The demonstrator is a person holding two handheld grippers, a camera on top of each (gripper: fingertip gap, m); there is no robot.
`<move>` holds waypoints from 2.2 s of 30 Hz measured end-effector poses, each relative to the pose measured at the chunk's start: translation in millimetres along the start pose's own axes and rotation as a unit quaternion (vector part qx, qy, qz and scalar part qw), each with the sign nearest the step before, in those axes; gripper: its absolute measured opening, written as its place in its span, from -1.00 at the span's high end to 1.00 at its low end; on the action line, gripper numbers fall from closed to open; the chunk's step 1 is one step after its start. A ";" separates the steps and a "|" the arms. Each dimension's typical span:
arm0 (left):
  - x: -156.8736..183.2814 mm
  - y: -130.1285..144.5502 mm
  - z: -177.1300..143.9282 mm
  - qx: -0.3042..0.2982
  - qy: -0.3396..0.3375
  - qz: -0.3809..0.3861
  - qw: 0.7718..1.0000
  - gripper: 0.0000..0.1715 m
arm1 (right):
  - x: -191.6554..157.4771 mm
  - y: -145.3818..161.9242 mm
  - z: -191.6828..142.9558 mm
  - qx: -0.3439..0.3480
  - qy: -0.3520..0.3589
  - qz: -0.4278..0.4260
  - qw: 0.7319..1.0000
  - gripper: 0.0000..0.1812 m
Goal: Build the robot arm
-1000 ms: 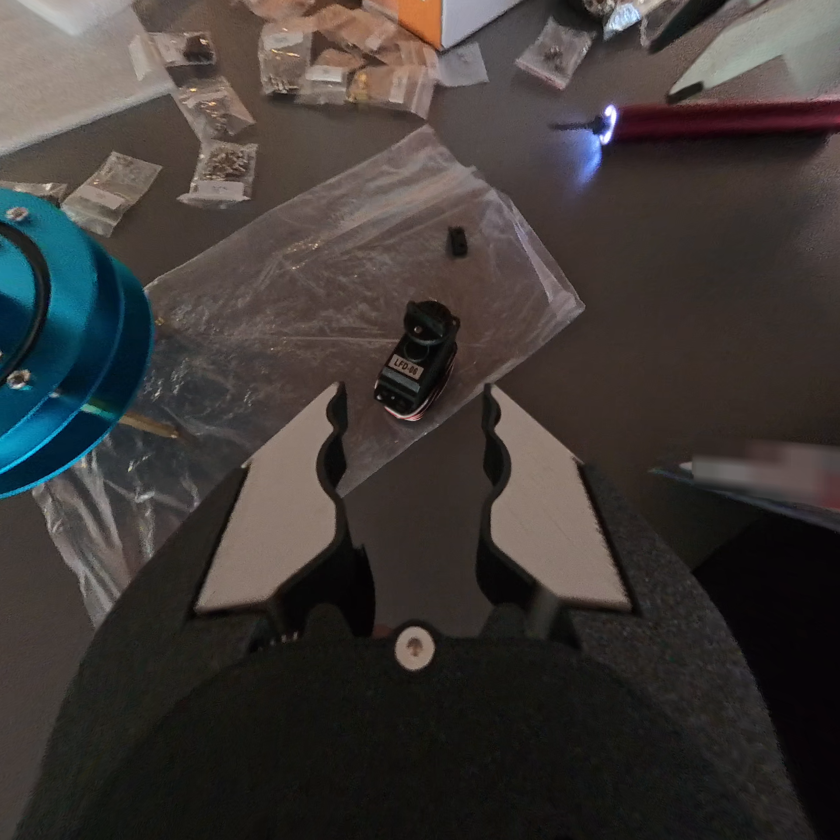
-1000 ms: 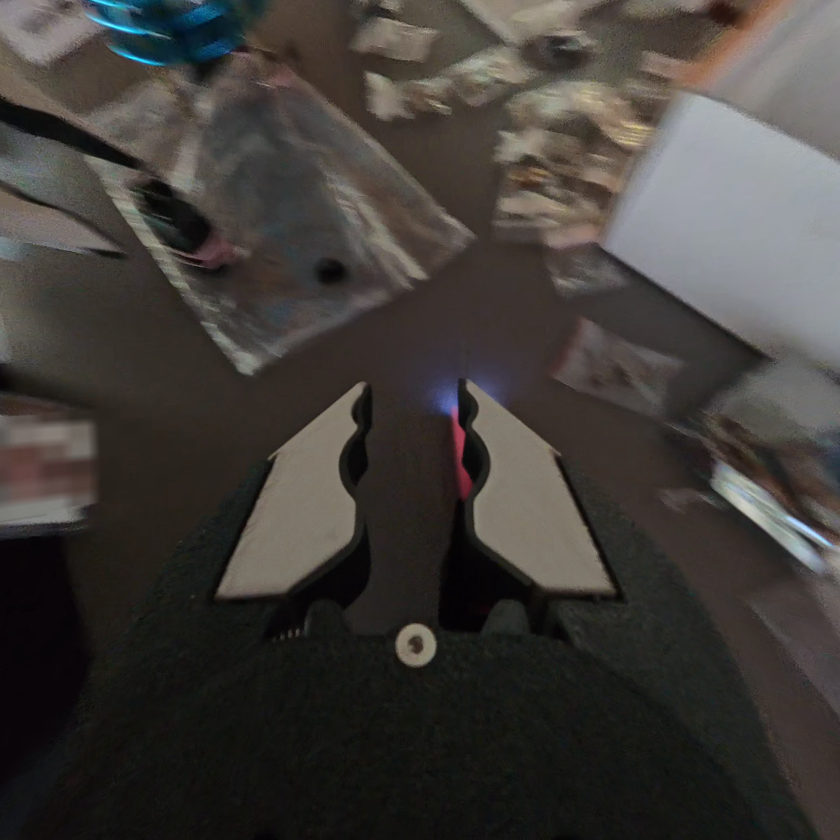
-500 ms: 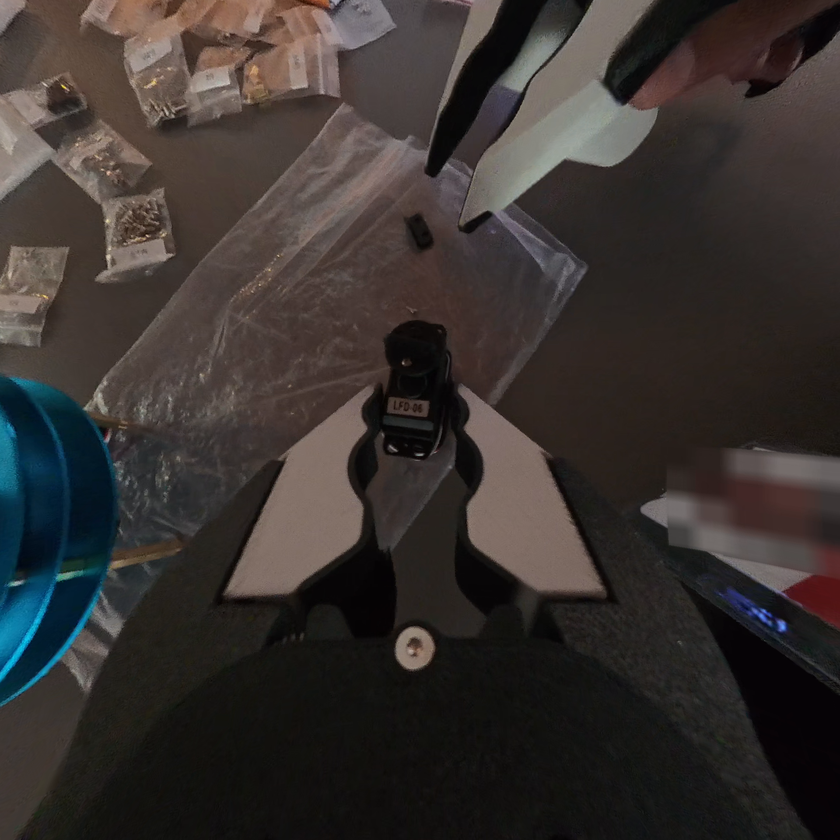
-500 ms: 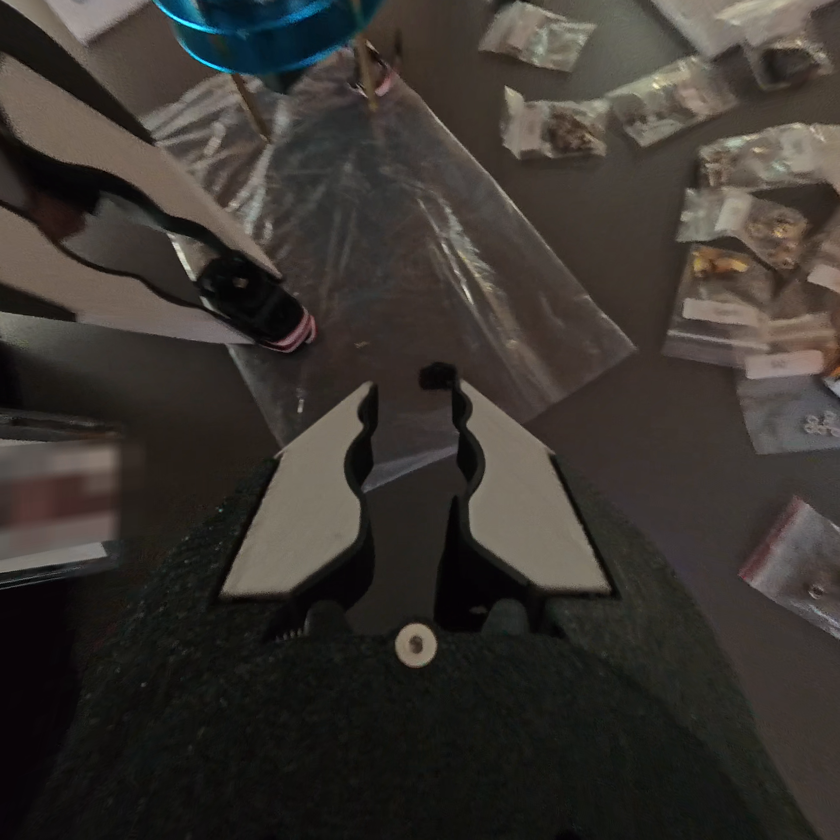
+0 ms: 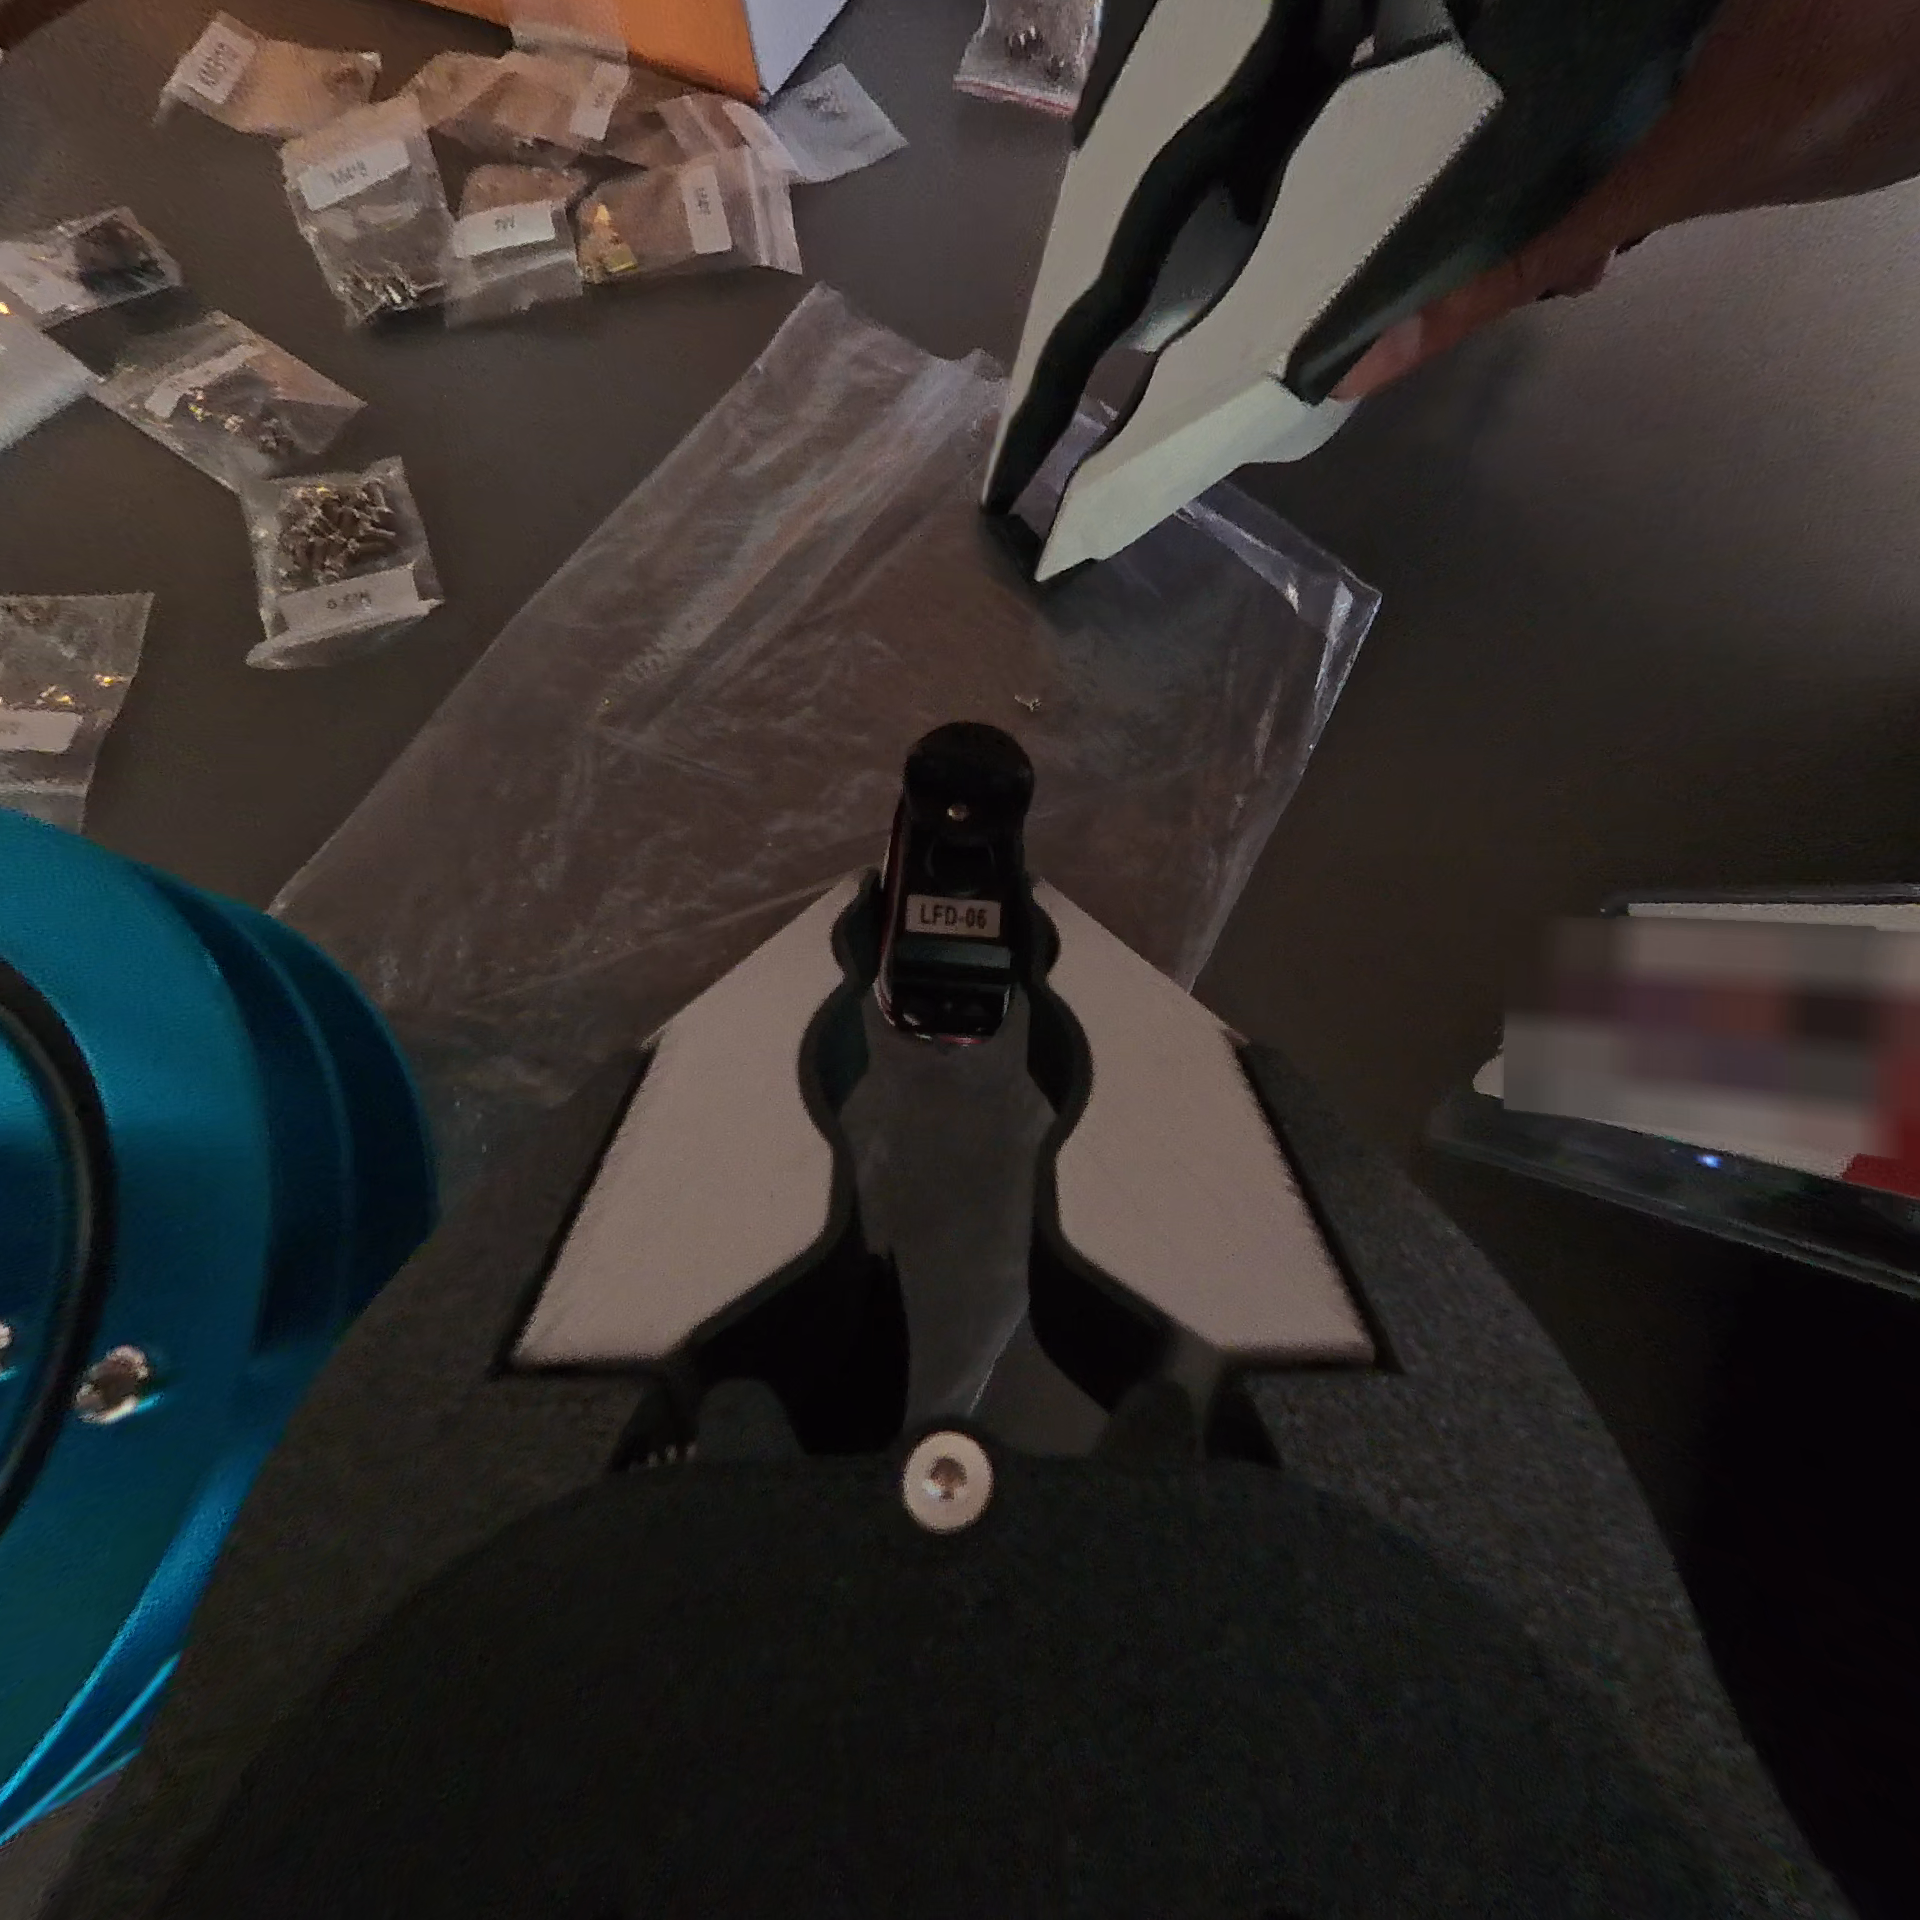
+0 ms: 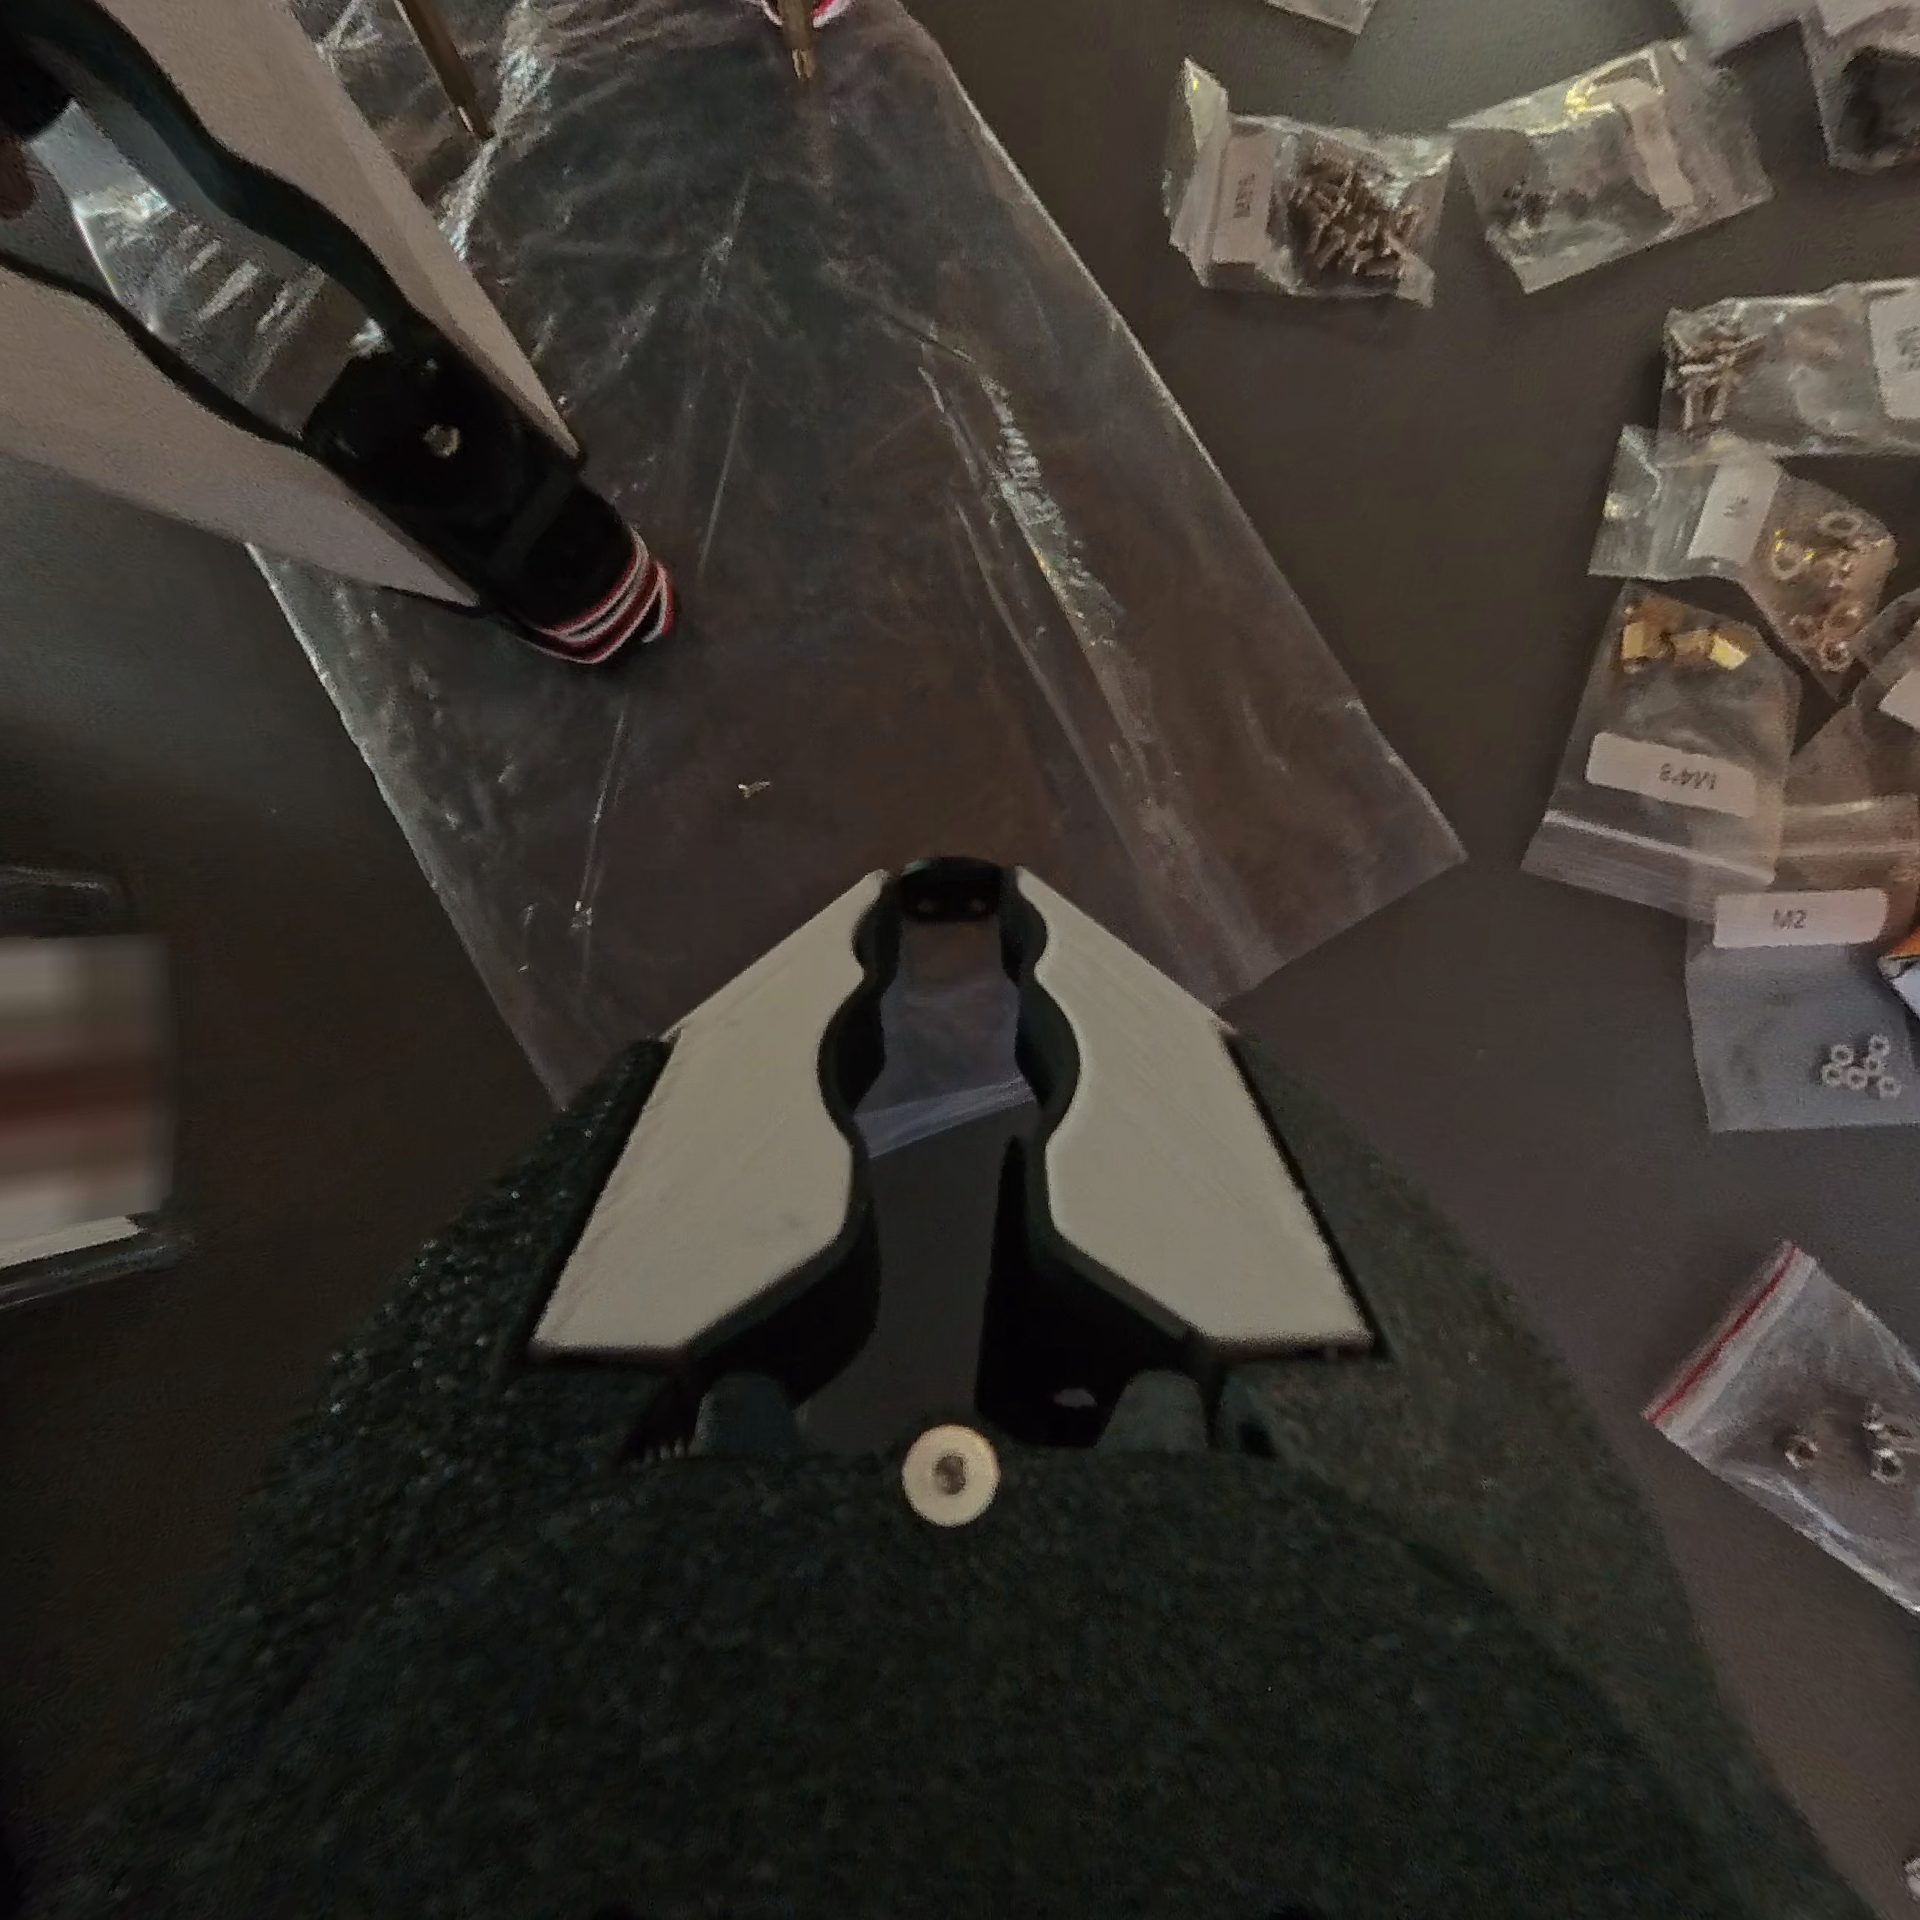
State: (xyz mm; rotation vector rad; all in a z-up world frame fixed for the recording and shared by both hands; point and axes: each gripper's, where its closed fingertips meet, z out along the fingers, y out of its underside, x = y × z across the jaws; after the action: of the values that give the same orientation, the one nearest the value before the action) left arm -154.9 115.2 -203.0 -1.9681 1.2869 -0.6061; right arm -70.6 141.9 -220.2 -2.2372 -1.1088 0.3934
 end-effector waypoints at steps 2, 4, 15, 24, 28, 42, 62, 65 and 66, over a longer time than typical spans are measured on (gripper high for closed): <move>-0.1 1.7 -1.2 -0.003 -0.002 -0.004 1.000 0.70 | -0.7 -0.5 0.1 0.000 0.003 -0.006 1.000 0.79; -5.2 1.8 -4.4 -0.004 -0.025 -0.002 1.000 0.58 | -2.0 -0.6 -1.2 0.002 -0.004 0.001 1.000 0.80; -4.7 -2.7 -28.0 0.028 -0.088 0.001 0.996 0.57 | -2.4 -6.7 -6.0 0.006 -0.026 0.041 0.999 0.85; -3.3 -3.1 -27.1 0.024 -0.106 0.007 0.994 0.63 | -5.6 -12.4 5.9 -0.016 -0.031 0.018 0.999 0.89; -2.9 -11.3 -25.5 0.035 -0.100 0.008 0.994 0.61 | -16.2 -27.9 -5.1 0.004 -0.036 -0.005 0.999 0.84; -1.7 6.9 2.3 0.001 -0.072 0.021 0.997 0.68 | -73.3 -71.3 7.8 0.054 -0.081 -0.057 0.994 0.75; -1.3 8.9 3.7 -0.002 -0.020 0.017 1.000 0.71 | -73.7 -69.7 8.8 0.011 -0.167 -0.173 0.971 0.73; -1.1 8.9 3.7 -0.003 -0.021 0.018 1.000 0.71 | -74.7 -69.0 8.2 0.012 -0.176 -0.187 0.966 0.76; -1.0 8.8 3.7 -0.003 -0.020 0.018 1.000 0.72 | -75.0 -68.7 7.9 0.014 -0.179 -0.196 0.964 0.76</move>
State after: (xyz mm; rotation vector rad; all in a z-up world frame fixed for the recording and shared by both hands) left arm -157.9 114.9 -212.1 -1.9473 1.2981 -0.5445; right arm -162.3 117.5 -183.0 -1.9007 -1.6819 0.6526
